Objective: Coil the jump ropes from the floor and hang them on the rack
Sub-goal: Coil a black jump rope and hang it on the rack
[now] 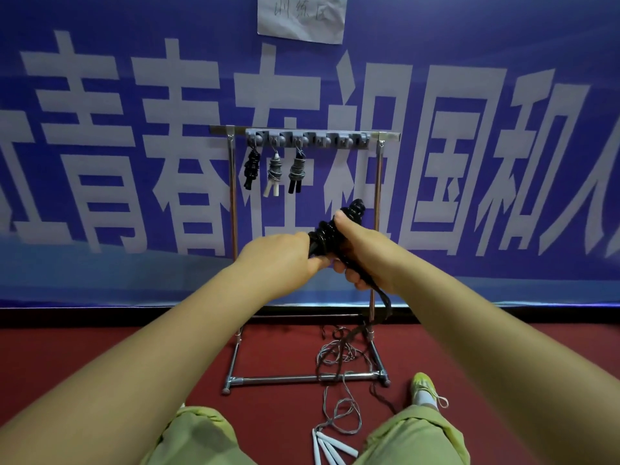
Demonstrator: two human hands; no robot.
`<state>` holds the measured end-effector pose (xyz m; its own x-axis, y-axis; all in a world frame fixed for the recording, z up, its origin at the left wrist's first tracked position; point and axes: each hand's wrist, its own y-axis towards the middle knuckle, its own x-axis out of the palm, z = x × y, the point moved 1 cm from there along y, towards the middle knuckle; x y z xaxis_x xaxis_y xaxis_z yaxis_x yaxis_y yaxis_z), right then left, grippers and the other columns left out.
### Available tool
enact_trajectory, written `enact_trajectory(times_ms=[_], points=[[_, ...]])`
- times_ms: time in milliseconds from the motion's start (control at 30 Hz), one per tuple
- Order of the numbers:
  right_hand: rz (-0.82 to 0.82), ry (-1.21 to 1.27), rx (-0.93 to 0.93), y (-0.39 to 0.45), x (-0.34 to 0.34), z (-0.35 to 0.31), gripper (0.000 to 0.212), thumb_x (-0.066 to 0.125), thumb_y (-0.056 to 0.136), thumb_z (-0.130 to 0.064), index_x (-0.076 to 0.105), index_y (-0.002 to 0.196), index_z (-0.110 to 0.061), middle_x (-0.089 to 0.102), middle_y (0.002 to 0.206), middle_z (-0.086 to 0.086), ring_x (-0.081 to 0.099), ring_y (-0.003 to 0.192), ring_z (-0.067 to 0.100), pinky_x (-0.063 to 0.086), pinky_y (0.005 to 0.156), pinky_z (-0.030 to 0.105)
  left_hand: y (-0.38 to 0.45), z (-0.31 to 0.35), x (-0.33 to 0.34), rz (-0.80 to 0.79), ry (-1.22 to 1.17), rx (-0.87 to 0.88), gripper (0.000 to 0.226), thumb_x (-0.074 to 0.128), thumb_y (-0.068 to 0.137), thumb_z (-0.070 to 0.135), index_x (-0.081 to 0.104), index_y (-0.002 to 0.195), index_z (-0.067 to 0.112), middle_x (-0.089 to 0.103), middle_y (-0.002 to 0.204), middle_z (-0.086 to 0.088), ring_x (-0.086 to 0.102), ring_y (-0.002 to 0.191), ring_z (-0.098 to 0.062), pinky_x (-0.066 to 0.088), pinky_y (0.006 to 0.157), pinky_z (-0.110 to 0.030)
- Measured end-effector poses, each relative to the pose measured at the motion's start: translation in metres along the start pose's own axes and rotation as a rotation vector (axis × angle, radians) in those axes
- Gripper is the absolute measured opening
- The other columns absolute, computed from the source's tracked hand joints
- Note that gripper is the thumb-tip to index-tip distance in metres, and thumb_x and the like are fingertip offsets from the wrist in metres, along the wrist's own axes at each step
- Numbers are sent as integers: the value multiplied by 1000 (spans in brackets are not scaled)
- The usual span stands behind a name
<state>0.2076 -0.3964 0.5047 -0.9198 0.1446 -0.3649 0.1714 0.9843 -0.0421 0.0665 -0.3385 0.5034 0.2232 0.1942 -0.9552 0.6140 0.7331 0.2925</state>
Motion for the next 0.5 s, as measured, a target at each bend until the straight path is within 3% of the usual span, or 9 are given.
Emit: enact_trajectory(times_ms=[100, 167, 233, 367, 500], points=[[74, -2, -61, 3, -1, 4, 62, 32, 96, -60, 64, 86, -8, 50, 54, -4, 38, 50, 12, 30, 50, 26, -6, 1, -2, -114, -213, 16, 48, 38, 87, 68, 48, 107, 26, 61, 88, 0, 60, 79, -17, 49, 69, -35], [71, 26, -108, 1, -2, 7, 55, 32, 97, -56, 60, 86, -9, 50, 57, -4, 37, 52, 12, 28, 52, 26, -10, 1, -5, -214, -508, -6, 44, 37, 90, 63, 52, 104, 25, 64, 91, -2, 61, 79, -16, 50, 76, -34], [75, 38, -132, -2, 0, 9, 49, 31, 98, -52, 55, 82, -12, 50, 60, -2, 37, 54, 12, 28, 53, 27, -15, 2, -4, -333, -838, -51, 51, 35, 90, 63, 58, 98, 18, 66, 80, -2, 61, 68, -15, 51, 74, -32], [62, 61, -194, -16, 9, 8, 44, 36, 94, -52, 51, 79, -13, 46, 59, -2, 37, 56, 14, 29, 57, 28, -26, 0, 15, -617, -1378, -1, 67, 42, 75, 70, 64, 98, 11, 68, 80, -8, 64, 74, -23, 54, 76, -38], [-30, -29, -290, -33, 15, 0, 44, 33, 80, -54, 48, 84, -13, 41, 68, 5, 35, 66, 22, 33, 65, 33, -35, 12, 41, -849, -1932, 155, 54, 76, 57, 66, 69, 73, 14, 68, 69, -2, 66, 61, -15, 57, 67, -34]])
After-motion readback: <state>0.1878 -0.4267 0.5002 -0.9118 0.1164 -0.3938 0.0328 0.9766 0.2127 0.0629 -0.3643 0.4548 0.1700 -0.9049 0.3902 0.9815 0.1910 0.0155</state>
